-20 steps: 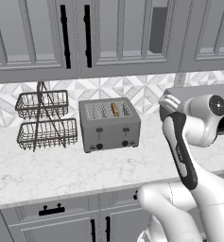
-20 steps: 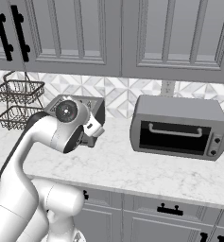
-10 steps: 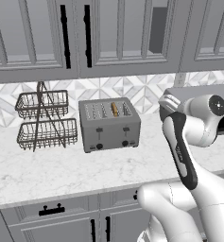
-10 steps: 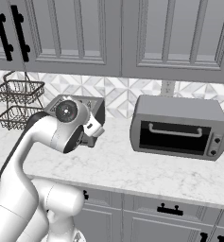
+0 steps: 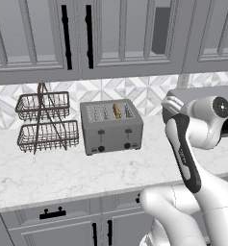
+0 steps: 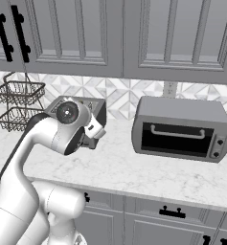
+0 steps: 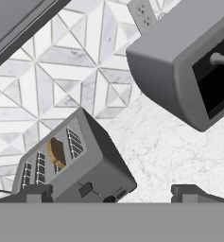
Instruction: Start the toaster. Once the lever pops up, take the bread to the plate on the dining counter.
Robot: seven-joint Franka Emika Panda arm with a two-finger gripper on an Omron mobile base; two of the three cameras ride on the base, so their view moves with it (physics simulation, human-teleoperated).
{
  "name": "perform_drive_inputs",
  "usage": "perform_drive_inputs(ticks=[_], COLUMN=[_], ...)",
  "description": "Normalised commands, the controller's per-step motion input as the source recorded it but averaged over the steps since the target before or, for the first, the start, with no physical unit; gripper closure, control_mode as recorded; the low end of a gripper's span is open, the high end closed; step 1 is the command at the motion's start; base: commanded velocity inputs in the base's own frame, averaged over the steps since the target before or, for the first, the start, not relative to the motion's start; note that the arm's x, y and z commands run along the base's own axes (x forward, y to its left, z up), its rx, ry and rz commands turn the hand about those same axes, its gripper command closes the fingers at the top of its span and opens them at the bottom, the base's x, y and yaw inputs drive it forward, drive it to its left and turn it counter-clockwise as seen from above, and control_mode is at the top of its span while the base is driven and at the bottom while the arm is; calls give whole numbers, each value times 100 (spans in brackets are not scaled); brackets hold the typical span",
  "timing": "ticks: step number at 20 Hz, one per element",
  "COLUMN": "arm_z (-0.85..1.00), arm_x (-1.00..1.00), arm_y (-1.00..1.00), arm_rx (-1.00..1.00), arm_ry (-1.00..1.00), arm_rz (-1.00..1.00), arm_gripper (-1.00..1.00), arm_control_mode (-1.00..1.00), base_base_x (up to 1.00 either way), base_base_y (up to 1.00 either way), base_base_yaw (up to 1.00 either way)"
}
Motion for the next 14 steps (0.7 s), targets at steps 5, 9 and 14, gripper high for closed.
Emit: perform_drive_inputs(ticks=[5,9,14], arm_z=[0,0,0], arm_x=[0,0,0], arm_y=[0,0,0], arm_rx=[0,0,0], arm_ry=[0,0,0], arm_rz=[0,0,0], arm_gripper=[-100,-100,-100], arm_control_mode=[-100,-100,-100], base_base_x=[0,0,0], base_base_y=[0,0,0], base_base_yaw=[0,0,0])
